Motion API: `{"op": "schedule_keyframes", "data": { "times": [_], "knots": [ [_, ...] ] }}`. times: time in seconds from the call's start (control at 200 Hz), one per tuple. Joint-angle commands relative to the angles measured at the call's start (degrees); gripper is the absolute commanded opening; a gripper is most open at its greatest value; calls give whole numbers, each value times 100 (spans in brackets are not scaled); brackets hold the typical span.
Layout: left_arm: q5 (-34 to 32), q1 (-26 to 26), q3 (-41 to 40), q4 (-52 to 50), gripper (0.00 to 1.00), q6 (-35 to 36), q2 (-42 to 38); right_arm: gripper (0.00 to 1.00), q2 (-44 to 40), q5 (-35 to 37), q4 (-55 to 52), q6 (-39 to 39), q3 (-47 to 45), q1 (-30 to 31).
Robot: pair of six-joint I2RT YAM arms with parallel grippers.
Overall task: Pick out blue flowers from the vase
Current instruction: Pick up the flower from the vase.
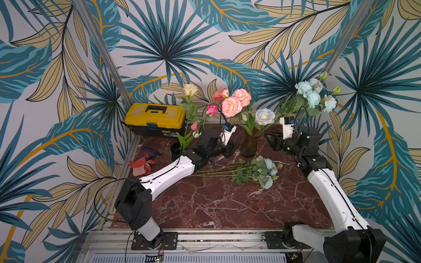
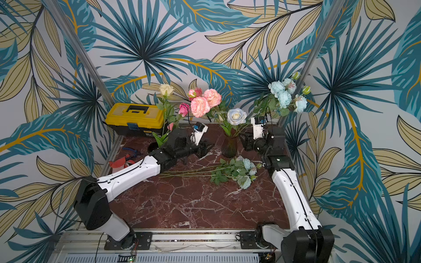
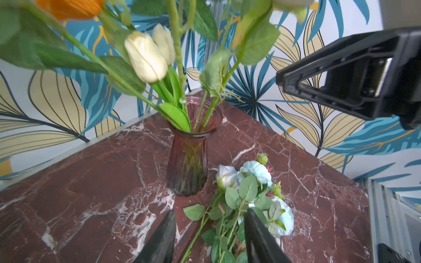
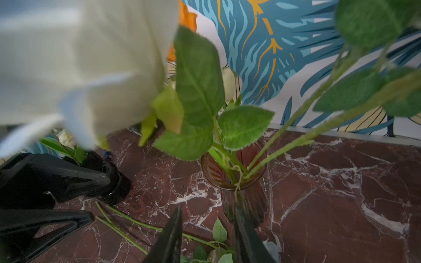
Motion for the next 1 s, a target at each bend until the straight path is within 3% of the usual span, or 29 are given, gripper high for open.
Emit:
{"op": "schedule_keyframes", "data": {
  "times": [0.0,0.506,0.996],
  "knots": [
    [138,-60,-170,40,49,110,-217,38,33,139,539,-82,-180,10],
    [160,-209,-422,39,49,0,-129,38,1226,-139,1169,10,470,25],
    [204,-205,-320,38,49,90,39,36,1780,-107,1117,-123,976,236]
  ]
}}
